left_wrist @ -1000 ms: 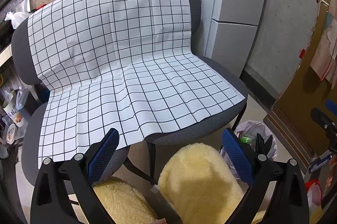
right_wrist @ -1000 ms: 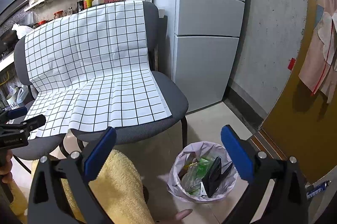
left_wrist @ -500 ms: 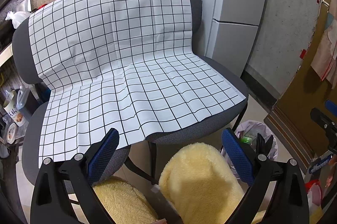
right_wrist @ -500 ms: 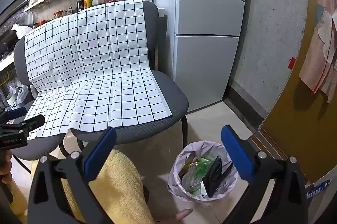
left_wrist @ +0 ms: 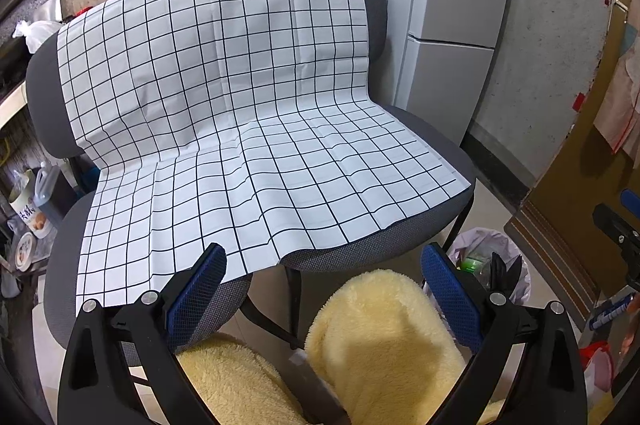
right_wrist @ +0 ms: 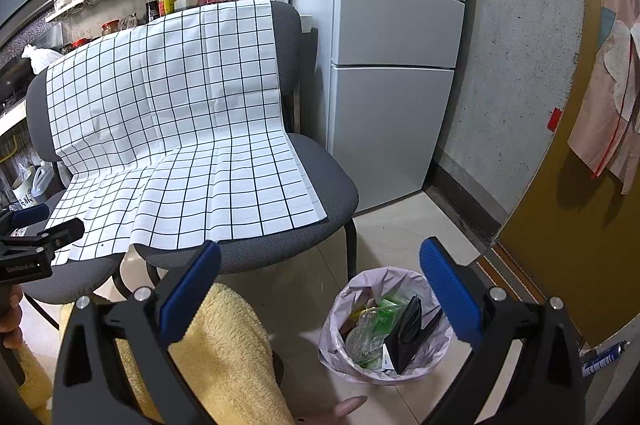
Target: Collect trash
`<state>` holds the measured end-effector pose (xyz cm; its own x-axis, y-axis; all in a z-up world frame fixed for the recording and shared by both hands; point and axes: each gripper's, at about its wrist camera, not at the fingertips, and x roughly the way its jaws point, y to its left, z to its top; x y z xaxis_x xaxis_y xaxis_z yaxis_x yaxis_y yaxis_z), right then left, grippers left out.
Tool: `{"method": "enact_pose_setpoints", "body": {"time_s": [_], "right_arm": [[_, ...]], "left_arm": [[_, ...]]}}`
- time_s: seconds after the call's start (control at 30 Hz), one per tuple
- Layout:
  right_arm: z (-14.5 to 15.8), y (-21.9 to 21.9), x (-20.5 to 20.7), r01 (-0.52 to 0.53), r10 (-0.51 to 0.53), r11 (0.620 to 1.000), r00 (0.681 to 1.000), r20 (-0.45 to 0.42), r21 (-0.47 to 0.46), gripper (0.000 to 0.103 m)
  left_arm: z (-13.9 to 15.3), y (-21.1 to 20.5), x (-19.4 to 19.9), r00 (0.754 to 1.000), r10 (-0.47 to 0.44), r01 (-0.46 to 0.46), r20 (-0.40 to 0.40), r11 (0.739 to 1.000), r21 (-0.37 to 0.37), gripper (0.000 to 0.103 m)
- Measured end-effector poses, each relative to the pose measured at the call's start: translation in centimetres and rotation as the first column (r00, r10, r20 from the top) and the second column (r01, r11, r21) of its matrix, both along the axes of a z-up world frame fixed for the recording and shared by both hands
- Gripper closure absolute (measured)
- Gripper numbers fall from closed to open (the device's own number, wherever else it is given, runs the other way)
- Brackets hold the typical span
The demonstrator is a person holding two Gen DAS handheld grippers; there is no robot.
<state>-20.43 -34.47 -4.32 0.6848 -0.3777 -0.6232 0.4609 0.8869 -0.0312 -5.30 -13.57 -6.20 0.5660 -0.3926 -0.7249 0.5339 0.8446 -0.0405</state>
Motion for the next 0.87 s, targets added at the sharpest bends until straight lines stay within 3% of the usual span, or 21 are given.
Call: {"method": "enact_pose_setpoints", "body": {"time_s": [0.57,0.87], "right_arm": [[-0.6,0.5,0.5,-0.004,0.005,1.0,1.0,-0.009,0.011,0.006],[-3.3,0.9,5.6,-0.08,0.085,0.994,0.995,-0.06,0.074,0.006]], "left_arm": [[-0.4,-0.4,0.2,0.999,-0.041,0.041,-0.008,0.999,-0.011,0.006],[-3.8,1.9,4.4,0.992,0.071,-0.068,-0.102,0.997,0.026,0.006]]}}
